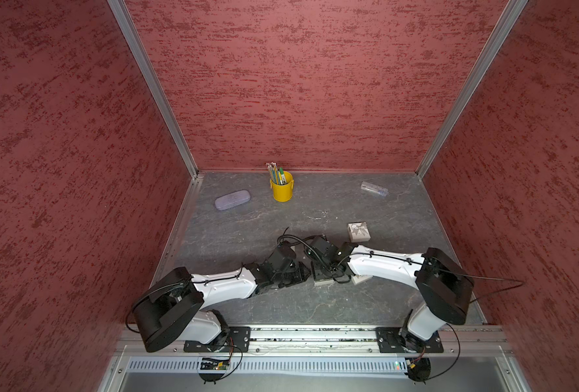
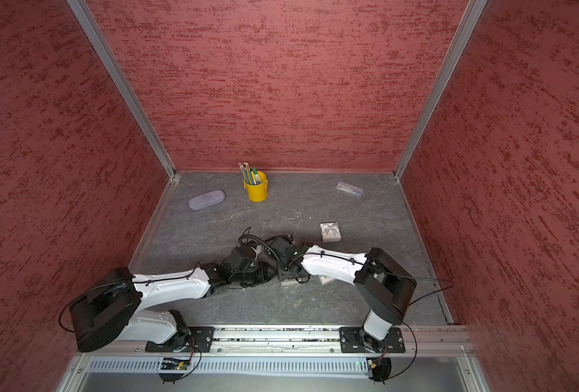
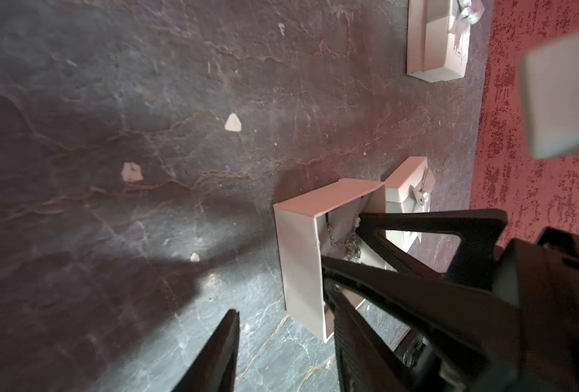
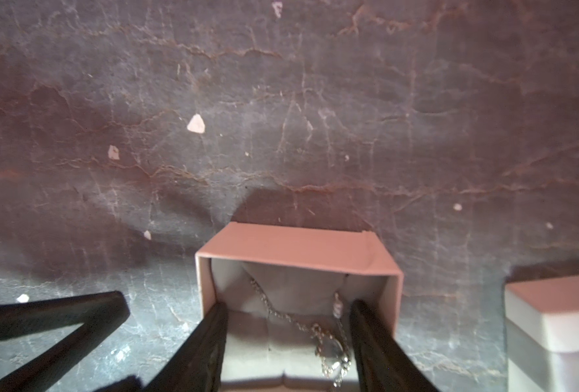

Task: Take the necklace out of the lift-off lid jewelry box
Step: Take out the inner lining from the jewelry box.

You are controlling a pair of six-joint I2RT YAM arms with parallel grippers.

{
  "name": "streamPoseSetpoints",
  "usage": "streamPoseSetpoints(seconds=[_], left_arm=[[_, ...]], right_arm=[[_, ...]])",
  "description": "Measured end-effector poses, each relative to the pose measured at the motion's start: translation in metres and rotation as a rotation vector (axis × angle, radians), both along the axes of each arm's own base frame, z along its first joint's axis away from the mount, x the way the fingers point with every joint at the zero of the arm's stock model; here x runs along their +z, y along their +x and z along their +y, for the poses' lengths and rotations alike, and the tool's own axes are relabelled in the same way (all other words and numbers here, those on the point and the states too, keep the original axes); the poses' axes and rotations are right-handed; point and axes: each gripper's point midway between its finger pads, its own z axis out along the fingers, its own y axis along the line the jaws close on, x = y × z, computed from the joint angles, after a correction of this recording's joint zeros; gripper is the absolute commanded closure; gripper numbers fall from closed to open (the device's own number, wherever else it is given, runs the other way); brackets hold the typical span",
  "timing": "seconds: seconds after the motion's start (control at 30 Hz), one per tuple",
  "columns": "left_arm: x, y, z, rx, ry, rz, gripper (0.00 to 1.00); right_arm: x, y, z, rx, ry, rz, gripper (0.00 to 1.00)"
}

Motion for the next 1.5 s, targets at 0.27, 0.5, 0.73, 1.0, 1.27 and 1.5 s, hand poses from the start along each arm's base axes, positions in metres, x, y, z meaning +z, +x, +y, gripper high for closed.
streamPoseSetpoints(seconds=[0.27,0.5,0.73,1.0,1.27,1.5], left_arm=[[0.000,0.000,0.000,-0.001,0.000,0.001,0.54],[-0.002,0.000,-0.001,-0.001,0.001,0.006,0.54],[-0.002,0.000,-0.001,0.002,0.000,0.011,0.54],[-0.001,0.002,-0.004,0.006,-0.016,0.010,0.57],[0.005,0.006,-0.012,0.014,-0.063,0.002,0.58],[0.005,0.008,-0.016,0.009,-0.076,-0.002,0.60]], right_arm=[[-0.007,0.001,0.001,0.008,-0.015,0.009,0.41],[-0.012,0.001,0.002,0.021,-0.028,0.014,0.52],[-0.011,0.001,0.001,0.028,-0.030,0.013,0.64],[-0.005,0.002,0.003,0.029,-0.015,0.002,0.70],[0.015,0.004,0.006,0.027,0.033,-0.034,0.71],[0.021,0.005,0.007,0.024,0.048,-0.043,0.72]])
